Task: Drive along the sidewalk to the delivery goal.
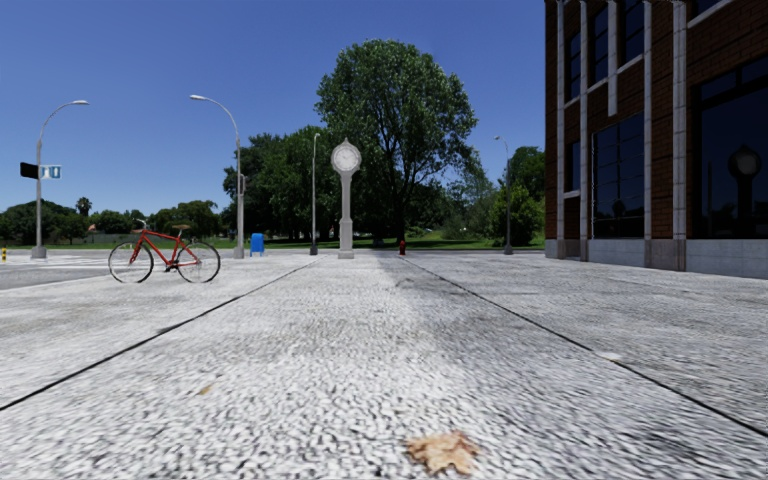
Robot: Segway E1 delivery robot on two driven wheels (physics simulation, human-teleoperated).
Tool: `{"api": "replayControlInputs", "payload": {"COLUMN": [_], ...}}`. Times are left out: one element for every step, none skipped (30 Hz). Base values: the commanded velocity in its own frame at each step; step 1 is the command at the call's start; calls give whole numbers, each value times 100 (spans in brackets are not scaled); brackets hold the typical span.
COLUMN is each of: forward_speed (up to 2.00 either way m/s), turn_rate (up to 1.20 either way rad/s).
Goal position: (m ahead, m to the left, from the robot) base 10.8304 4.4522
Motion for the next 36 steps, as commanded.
{"api": "replayControlInputs", "payload": {"forward_speed": [200,200,200,200,200,200,200,200,200,200,200,200,200,200,200,200,200,200,200,200,200,200,200,200,200,200,200,200,200,200,200,200,200,200,200,200], "turn_rate": [0,0,0,0,0,0,0,0,0,0,0,0,0,0,0,0,0,0,0,0,0,0,0,0,0,0,0,0,0,6,6,13,19,21,28,28]}}
